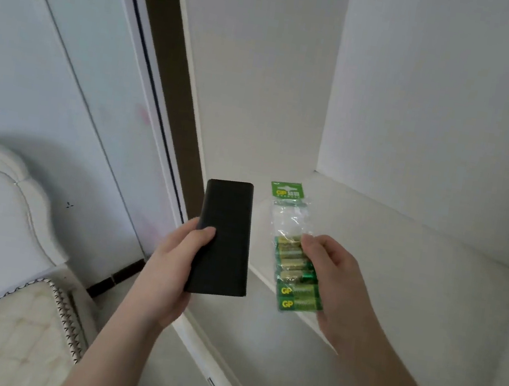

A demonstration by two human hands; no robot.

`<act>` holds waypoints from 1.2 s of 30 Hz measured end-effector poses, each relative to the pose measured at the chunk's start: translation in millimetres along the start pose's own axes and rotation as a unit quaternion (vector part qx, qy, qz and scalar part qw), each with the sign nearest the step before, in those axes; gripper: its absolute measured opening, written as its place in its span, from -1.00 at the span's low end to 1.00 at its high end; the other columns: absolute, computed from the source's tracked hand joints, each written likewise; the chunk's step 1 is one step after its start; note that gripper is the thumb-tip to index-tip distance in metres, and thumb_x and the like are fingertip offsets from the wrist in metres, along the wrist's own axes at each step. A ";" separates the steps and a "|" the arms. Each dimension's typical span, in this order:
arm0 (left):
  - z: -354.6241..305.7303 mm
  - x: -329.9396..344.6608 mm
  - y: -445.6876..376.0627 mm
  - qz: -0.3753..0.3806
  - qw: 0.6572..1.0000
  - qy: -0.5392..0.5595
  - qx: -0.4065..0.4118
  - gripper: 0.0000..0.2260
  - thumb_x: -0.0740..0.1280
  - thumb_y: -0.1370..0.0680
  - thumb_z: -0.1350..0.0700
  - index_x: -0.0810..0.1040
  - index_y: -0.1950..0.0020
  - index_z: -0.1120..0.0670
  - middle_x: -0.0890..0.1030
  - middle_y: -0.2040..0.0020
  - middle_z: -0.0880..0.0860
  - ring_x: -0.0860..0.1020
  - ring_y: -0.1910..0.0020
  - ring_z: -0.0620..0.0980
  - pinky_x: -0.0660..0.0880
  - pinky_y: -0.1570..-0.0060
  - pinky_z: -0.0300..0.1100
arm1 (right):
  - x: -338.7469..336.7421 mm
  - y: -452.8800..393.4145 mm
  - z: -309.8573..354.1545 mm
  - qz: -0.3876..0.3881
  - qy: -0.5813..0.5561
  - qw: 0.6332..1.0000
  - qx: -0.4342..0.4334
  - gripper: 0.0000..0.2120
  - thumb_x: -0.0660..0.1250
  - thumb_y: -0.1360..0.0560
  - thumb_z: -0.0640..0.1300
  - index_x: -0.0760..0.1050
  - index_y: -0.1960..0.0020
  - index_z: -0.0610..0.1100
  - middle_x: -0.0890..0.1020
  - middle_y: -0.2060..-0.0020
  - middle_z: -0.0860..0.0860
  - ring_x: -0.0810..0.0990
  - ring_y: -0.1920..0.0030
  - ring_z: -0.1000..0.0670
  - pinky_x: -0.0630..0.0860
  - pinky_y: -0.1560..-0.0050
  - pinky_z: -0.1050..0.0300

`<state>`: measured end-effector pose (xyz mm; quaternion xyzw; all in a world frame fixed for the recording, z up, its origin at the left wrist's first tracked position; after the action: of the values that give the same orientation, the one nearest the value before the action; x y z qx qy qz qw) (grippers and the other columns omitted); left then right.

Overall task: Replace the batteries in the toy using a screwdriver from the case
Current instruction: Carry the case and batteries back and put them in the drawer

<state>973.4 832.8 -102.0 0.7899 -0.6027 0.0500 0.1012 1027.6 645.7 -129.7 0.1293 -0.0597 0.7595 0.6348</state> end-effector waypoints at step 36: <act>81.0 6.9 -192.2 0.336 0.929 -0.067 -0.141 -0.82 0.26 -0.58 0.10 0.59 -0.13 -0.02 0.69 -0.02 0.06 0.67 0.01 0.04 0.59 0.11 -0.09 | -9.8 -41.9 -63.3 -0.376 0.006 0.925 -0.049 -0.81 0.28 -0.57 -0.12 0.49 0.15 -0.22 0.53 0.35 -0.07 0.53 0.38 -0.01 0.49 0.42 0.17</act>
<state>1156.8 857.1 -198.7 0.5202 -0.8392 -0.0577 0.1477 1062.6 660.3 -196.1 0.1070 -0.0400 0.4615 0.8798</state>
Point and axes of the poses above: each hand's wrist, its own y-axis away from the middle knuckle, its own x-axis out of the palm, z = x × y, the point moved 4 cm from there along -y, towards the middle knuckle
